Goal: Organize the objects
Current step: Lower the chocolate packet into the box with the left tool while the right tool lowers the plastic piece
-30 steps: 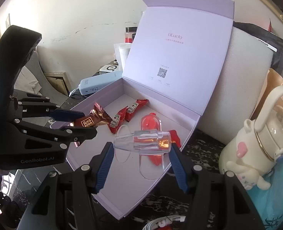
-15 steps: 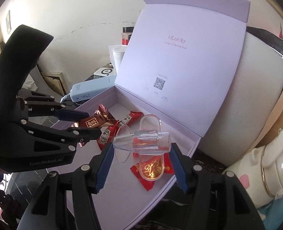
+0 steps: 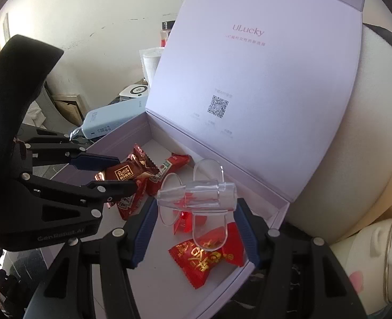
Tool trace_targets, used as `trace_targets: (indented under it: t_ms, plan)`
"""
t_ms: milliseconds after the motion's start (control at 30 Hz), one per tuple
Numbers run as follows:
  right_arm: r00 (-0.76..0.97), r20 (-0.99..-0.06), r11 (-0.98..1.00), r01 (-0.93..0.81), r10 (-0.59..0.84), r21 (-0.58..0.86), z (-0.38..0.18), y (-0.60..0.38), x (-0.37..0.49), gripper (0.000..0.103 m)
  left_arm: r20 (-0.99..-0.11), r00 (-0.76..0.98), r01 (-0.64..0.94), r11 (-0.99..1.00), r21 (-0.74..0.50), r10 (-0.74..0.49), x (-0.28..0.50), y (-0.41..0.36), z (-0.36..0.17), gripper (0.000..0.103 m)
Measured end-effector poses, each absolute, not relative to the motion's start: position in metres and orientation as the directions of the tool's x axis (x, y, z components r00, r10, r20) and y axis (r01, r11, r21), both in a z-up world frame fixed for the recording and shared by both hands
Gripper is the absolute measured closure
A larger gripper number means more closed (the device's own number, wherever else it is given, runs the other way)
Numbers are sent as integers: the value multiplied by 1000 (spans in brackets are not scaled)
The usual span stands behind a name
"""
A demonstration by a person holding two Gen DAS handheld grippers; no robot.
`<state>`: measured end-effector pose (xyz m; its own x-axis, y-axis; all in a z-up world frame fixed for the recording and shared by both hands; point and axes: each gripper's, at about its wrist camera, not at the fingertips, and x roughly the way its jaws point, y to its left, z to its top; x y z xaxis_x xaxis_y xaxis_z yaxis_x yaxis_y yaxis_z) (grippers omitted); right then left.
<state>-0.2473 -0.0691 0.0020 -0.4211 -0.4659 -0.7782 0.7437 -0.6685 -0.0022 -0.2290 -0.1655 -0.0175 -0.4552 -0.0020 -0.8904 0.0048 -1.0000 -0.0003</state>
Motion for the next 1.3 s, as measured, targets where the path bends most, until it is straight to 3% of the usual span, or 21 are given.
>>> trace_targets:
  t_ms: [767, 1300]
  plan:
    - [-434, -814, -684, 727, -387, -63, -17, -91, -251, 43, -935, -348, 9, -997, -73, 65, -226, -170, -51, 71]
    - [-409, -831, -670, 740, -376, -61, -9, -90, -237, 43, -920, -391, 24, -998, -53, 40, -209, -169, -34, 71]
